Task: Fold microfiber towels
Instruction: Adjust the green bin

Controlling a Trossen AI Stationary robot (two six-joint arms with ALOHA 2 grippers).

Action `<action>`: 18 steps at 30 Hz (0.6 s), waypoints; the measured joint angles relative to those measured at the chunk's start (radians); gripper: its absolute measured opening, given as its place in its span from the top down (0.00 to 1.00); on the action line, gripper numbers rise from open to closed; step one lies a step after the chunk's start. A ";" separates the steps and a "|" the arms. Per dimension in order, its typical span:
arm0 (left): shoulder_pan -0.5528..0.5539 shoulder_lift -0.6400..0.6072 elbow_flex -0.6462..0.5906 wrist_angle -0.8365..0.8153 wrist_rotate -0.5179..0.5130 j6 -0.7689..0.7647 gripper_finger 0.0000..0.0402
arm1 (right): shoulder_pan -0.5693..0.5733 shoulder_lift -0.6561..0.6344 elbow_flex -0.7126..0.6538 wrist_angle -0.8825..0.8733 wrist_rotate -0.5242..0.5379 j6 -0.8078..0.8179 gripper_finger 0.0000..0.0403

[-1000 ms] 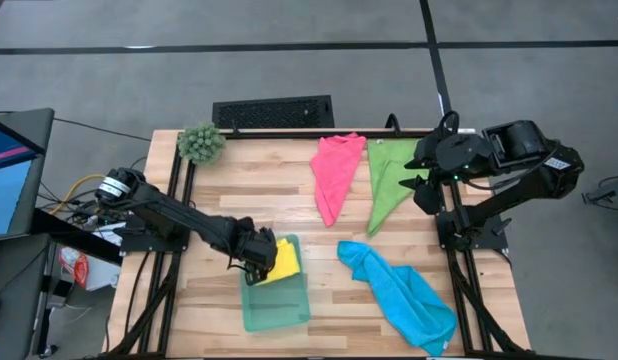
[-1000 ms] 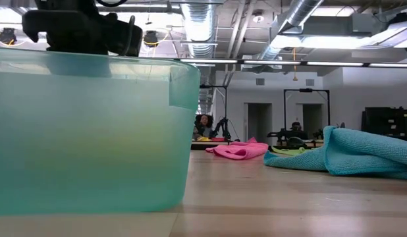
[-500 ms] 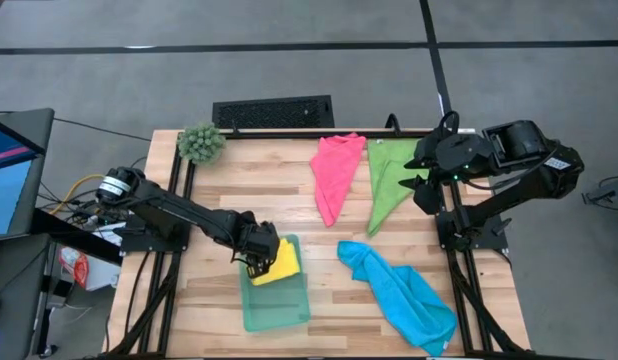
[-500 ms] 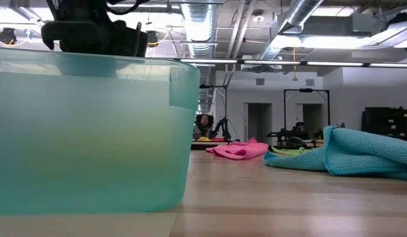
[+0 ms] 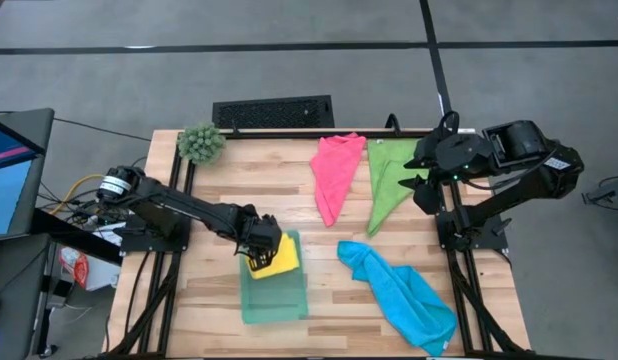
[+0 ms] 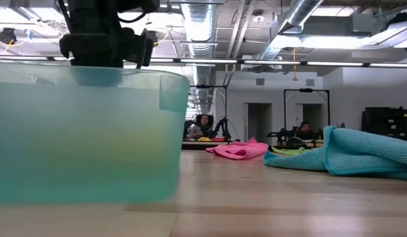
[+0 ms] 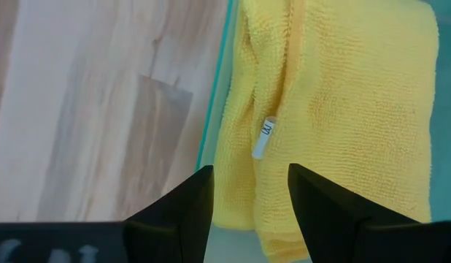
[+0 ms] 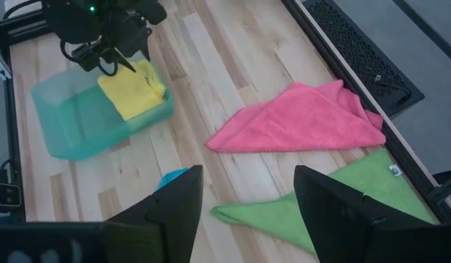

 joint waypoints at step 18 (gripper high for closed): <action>0.095 -0.017 0.000 -0.137 0.009 0.133 0.58 | 0.000 0.002 0.000 0.000 0.000 0.000 0.41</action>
